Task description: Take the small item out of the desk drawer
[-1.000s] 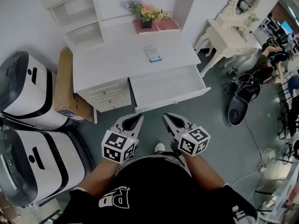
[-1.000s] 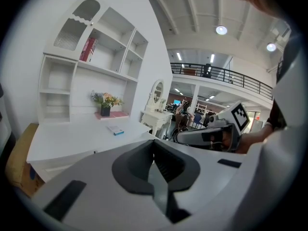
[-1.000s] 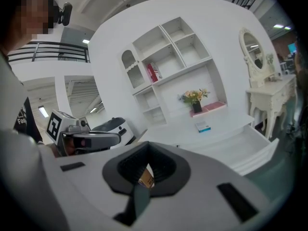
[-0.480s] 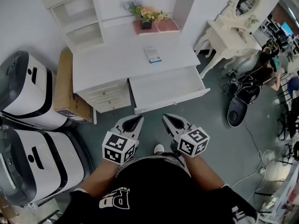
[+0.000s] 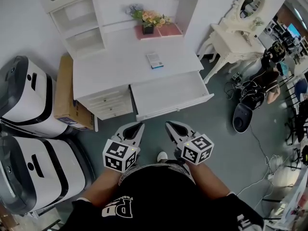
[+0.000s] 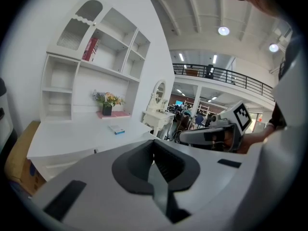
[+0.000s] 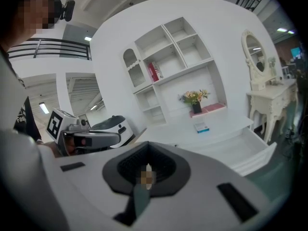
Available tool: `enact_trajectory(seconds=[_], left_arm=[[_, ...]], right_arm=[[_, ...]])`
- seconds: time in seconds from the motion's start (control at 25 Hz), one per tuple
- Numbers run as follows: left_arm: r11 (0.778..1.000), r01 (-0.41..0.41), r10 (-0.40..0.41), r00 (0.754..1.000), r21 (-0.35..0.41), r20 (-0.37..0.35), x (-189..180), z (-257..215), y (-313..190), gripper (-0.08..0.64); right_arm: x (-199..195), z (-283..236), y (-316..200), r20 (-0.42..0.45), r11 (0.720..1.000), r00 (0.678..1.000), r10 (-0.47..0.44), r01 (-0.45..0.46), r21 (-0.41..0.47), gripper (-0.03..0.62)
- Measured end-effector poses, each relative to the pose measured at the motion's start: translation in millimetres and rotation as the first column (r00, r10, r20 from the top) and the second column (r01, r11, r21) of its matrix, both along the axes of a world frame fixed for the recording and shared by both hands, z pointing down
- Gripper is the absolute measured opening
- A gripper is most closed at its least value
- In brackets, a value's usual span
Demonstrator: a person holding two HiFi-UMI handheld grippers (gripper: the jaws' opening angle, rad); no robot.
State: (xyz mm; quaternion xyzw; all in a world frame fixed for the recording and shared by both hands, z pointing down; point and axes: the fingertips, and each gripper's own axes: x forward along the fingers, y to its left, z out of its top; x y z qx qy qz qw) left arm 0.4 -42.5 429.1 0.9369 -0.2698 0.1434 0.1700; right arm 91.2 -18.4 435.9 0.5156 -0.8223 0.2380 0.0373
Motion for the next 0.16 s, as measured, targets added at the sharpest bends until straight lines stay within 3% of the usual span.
enact_trajectory(seconds=[0.16], left_arm=[[1.000, 0.012, -0.012, 1.000, 0.001, -0.006, 0.9, -1.1, -0.8, 0.015]], right_arm=[[2.5, 0.0, 0.7, -0.002, 1.000, 1.000, -0.002, 0.002, 0.001, 0.006]])
